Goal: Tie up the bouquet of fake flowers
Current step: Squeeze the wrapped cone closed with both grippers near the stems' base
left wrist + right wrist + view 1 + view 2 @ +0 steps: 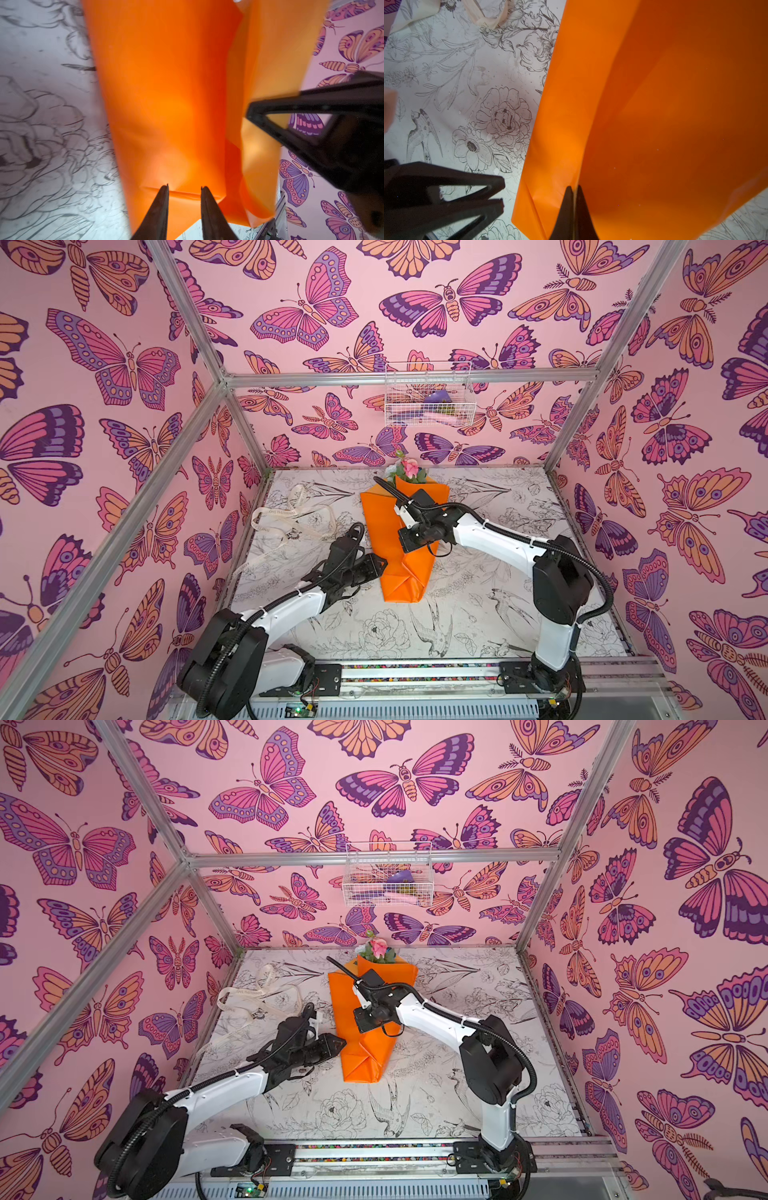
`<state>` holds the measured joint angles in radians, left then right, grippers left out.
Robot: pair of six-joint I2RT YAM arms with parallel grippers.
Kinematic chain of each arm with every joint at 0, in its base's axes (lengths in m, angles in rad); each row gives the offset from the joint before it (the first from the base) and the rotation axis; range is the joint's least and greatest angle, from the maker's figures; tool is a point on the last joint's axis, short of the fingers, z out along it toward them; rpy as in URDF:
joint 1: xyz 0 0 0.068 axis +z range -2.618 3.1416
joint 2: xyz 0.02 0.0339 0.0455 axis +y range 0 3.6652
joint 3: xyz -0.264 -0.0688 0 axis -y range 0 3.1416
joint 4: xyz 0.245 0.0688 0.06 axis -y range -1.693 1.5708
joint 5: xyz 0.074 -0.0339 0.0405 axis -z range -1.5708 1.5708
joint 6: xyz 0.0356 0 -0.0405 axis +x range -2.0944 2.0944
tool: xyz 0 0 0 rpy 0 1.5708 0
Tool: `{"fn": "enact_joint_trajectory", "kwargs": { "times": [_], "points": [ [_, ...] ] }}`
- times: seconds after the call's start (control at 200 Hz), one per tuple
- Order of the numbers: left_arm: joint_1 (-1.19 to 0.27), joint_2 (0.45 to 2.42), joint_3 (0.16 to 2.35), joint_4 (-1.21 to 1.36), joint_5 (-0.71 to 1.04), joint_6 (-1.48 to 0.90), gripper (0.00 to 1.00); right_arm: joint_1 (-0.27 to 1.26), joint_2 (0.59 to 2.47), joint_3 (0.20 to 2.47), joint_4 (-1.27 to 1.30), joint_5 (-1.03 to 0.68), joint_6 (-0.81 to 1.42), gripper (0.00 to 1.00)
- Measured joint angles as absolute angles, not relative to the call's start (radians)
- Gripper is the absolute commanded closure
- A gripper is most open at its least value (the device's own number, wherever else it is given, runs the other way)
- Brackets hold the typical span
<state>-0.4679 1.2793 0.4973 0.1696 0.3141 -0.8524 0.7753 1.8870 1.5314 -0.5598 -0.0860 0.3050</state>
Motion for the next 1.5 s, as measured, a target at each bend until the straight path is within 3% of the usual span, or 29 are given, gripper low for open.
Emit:
{"fn": "enact_joint_trajectory", "kwargs": {
  "times": [0.3, 0.601, 0.906, 1.186, 1.502],
  "points": [
    [-0.441, 1.476, 0.464, 0.312, 0.406, -0.957, 0.75, 0.820, 1.990, 1.650, -0.617, -0.099, 0.226, 1.00],
    [-0.400, 1.504, 0.415, 0.434, 0.455, -1.024, 0.74, 0.835, 2.105, 1.677, -0.644, -0.137, 0.178, 0.99],
    [-0.328, 1.441, 0.409, 0.420, 0.446, -1.041, 0.64, 0.835, 2.151, 1.695, -0.603, -0.143, 0.170, 0.95],
    [-0.288, 1.411, 0.486, 0.394, 0.388, -1.007, 0.49, 0.835, 2.166, 1.695, -0.564, -0.124, 0.173, 0.94],
    [-0.288, 1.503, 0.587, 0.425, 0.378, -0.954, 0.47, 0.835, 2.166, 1.695, -0.530, -0.127, 0.181, 0.93]
  ]
}}
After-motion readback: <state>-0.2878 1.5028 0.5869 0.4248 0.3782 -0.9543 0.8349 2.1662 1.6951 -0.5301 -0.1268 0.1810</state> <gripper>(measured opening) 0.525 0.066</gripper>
